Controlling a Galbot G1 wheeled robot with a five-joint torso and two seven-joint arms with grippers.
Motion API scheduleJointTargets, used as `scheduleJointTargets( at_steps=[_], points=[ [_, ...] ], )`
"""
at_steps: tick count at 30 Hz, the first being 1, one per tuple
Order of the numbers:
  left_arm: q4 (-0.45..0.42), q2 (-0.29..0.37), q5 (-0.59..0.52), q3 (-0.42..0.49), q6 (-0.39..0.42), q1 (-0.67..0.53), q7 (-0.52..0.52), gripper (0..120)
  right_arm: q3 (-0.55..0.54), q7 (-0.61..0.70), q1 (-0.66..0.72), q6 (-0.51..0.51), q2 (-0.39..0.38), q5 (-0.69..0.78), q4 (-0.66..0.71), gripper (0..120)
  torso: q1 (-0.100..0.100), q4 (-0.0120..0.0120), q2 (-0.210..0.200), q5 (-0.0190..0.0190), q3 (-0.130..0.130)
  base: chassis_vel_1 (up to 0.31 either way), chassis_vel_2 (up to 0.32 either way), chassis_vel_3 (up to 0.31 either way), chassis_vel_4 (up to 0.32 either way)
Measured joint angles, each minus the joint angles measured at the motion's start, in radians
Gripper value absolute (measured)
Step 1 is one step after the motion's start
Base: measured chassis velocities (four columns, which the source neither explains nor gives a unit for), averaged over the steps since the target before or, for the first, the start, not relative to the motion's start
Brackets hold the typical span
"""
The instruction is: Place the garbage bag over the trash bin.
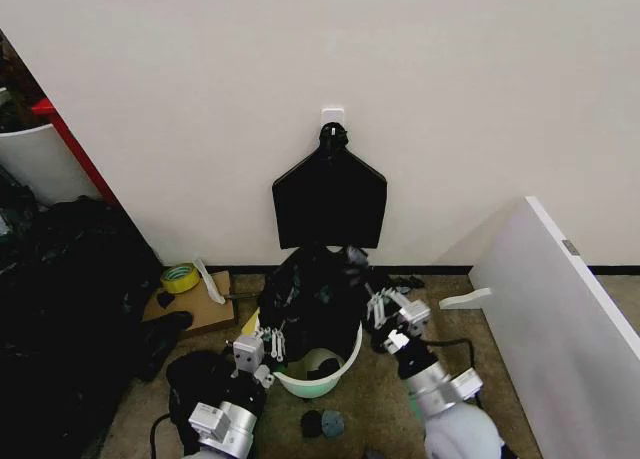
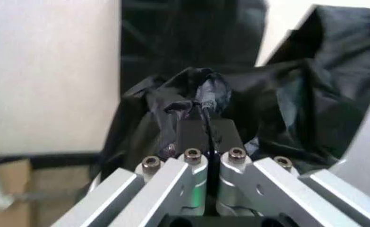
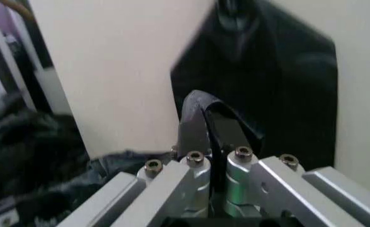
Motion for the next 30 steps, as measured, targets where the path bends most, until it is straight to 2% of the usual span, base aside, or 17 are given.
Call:
scheduleJointTargets(
  at_steps=[3, 7, 8, 10, 13, 16, 20, 23, 27, 30],
  points=[
    [-0.047, 0.05, -0.039, -0.011, 0.058, -0.001, -0.083, 0, -0.046, 0.108, -0.028, -0.103, -0.049, 0.023, 0.068, 0, 0.0, 0.0, 0.0, 0.0001, 0.0, 0.0, 0.0, 0.0, 0.0],
    [-0.151, 0.165, -0.185, -0.039, 0.182, -0.008, -0.213, 0, -0.093, 0.228, -0.072, -0.229, -0.128, 0.106, 0.178, 0, 0.0, 0.0, 0.0, 0.0001, 0.0, 0.0, 0.0, 0.0, 0.0],
    [-0.151, 0.165, -0.185, -0.039, 0.182, -0.008, -0.213, 0, -0.093, 0.228, -0.072, -0.229, -0.128, 0.106, 0.178, 0, 0.0, 0.0, 0.0, 0.0001, 0.0, 0.0, 0.0, 0.0, 0.0],
    [-0.2, 0.215, -0.275, -0.043, 0.26, -0.01, -0.278, 0, -0.119, 0.277, -0.096, -0.296, -0.161, 0.162, 0.234, 0, 0.0, 0.0, 0.0, -0.0002, 0.0, 0.0, 0.0, 0.0, 0.0],
    [-0.248, 0.28, -0.338, -0.032, 0.348, -0.002, -0.349, 0, -0.155, 0.336, -0.124, -0.395, -0.19, 0.23, 0.29, 0, 0.0, -0.0002, 0.0, 0.0001, 0.0, 0.0, 0.0, 0.0, 0.0],
    [-0.254, 0.309, -0.33, -0.022, 0.373, 0.011, -0.364, 0, -0.173, 0.363, -0.136, -0.442, -0.198, 0.251, 0.306, 0, 0.0, -0.0001, 0.0, 0.0, 0.0, 0.0, 0.0, 0.0, 0.0],
    [-0.227, 0.341, -0.259, 0.021, 0.395, 0.027, -0.373, 0, -0.194, 0.389, -0.14, -0.481, -0.201, 0.252, 0.29, 0, 0.0, 0.0, 0.0, 0.0002, 0.0, 0.0, 0.0, 0.0, 0.0],
    [-0.198, 0.339, -0.226, 0.045, 0.395, 0.018, -0.373, 0, -0.199, 0.395, -0.132, -0.491, -0.194, 0.241, 0.27, 0, 0.0, 0.0, 0.0, 0.0001, 0.0, 0.0, 0.0, 0.0, 0.0],
    [-0.113, 0.307, -0.18, 0.104, 0.391, -0.024, -0.384, 0, -0.205, 0.394, -0.111, -0.492, -0.171, 0.206, 0.209, 0, 0.0, -0.0001, 0.0, -0.0001, 0.0, 0.0, 0.0, 0.0, 0.0],
    [-0.093, 0.299, -0.156, 0.118, 0.385, -0.032, -0.392, 0, -0.205, 0.395, -0.108, -0.49, -0.163, 0.202, 0.192, 0, 0.0, -0.0001, 0.0, 0.0, 0.0, 0.0, 0.0, 0.0, 0.0]
  ],
)
